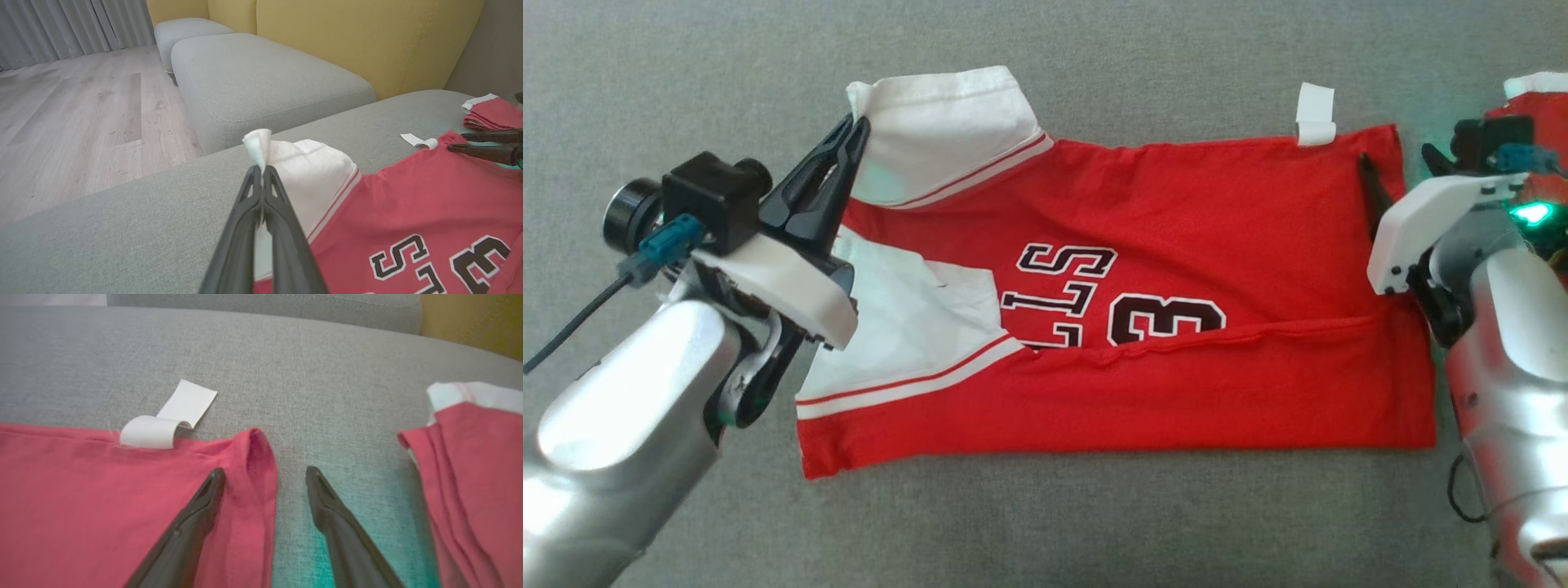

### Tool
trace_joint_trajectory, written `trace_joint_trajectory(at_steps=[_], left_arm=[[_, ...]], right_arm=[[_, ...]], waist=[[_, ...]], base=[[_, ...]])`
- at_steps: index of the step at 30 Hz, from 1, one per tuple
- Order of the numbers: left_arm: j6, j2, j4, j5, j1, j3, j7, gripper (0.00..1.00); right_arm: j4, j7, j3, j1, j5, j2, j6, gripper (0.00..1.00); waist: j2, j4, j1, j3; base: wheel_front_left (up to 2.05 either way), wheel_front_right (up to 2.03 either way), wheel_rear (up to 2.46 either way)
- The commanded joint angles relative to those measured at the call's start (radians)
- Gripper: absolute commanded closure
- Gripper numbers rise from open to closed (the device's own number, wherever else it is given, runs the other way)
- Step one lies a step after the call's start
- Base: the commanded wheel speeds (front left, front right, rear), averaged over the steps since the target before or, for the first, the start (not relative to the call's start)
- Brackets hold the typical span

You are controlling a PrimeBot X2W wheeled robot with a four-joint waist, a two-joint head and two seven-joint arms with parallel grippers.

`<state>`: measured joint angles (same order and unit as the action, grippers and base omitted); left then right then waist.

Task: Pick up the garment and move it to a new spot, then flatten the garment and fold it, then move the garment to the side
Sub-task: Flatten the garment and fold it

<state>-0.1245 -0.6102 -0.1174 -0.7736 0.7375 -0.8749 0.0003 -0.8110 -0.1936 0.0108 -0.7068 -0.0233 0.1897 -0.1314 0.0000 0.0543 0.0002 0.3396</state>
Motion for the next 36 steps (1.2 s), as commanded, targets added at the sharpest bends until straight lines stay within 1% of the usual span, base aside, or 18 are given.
trace_joint_trajectory(at_steps=[1,6,7,8,9,15,18,23,26,30,31,36], left_arm=[[-0.010,-0.047,0.032,0.004,0.033,0.043,0.003,1.00],[-0.018,-0.043,0.054,0.005,0.048,0.042,0.020,1.00],[-0.018,-0.043,0.055,0.006,0.051,0.040,0.022,1.00],[-0.019,-0.043,0.055,0.008,0.054,0.038,0.025,1.00],[-0.018,-0.043,0.052,0.008,0.056,0.038,0.027,1.00],[-0.035,-0.057,0.011,0.005,0.073,0.057,0.031,1.00],[-0.034,-0.070,-0.030,0.007,0.095,0.070,0.028,1.00],[-0.010,-0.079,-0.119,0.019,0.167,0.088,0.021,1.00],[-0.001,-0.076,-0.191,0.063,0.241,0.089,0.003,1.00],[0.025,-0.050,-0.306,0.106,0.353,0.089,-0.028,1.00],[0.025,-0.050,-0.306,0.106,0.353,0.089,-0.028,1.00],[0.047,-0.003,-0.455,0.154,0.469,0.089,-0.112,1.00]], right_arm=[[0.018,0.010,0.021,-0.035,0.007,0.004,0.001,0.00],[-0.064,0.023,0.044,-0.074,0.010,0.010,0.001,0.00],[-0.079,0.023,0.055,-0.081,0.008,0.013,0.001,0.28],[-0.092,0.025,0.066,-0.089,0.006,0.017,0.001,0.85],[-0.102,0.031,0.078,-0.098,0.003,0.022,0.001,1.00],[-0.106,0.108,0.124,-0.172,-0.059,0.039,0.001,1.00],[-0.090,0.144,0.145,-0.207,-0.124,0.040,0.001,1.00],[-0.039,0.180,0.193,-0.263,-0.249,0.047,0.001,1.00],[-0.010,0.201,0.233,-0.300,-0.304,0.057,0.001,1.00],[-0.010,0.242,0.255,-0.353,-0.364,0.058,0.001,1.00],[-0.010,0.242,0.255,-0.353,-0.364,0.058,0.001,1.00],[-0.057,0.300,0.264,-0.419,-0.417,0.044,0.001,1.00]], waist=[[0.0000,0.002,-0.0002,0.003],[0.0000,0.016,-0.0002,0.014],[0.0000,0.018,-0.0002,0.015],[0.0000,0.018,-0.0002,0.015],[0.0000,0.018,-0.0002,0.015],[0.0000,-0.008,-0.0002,0.007],[0.0000,-0.028,-0.0002,0.004],[0.0000,-0.059,-0.0002,0.019],[0.0000,-0.074,-0.0002,0.038],[0.0000,-0.086,-0.0002,0.061],[0.0000,-0.086,-0.0002,0.061],[0.0000,-0.088,-0.0002,0.075]], base=[[0.00,0.00,0.00],[0.00,0.00,0.00],[0.00,0.00,0.00],[0.00,0.00,0.00],[0.00,0.00,0.00],[0.00,0.00,0.00],[0.00,0.00,0.00],[0.00,0.00,0.00],[0.00,0.00,0.00],[0.00,0.00,0.00],[0.00,0.00,0.00],[0.00,0.00,0.00]])
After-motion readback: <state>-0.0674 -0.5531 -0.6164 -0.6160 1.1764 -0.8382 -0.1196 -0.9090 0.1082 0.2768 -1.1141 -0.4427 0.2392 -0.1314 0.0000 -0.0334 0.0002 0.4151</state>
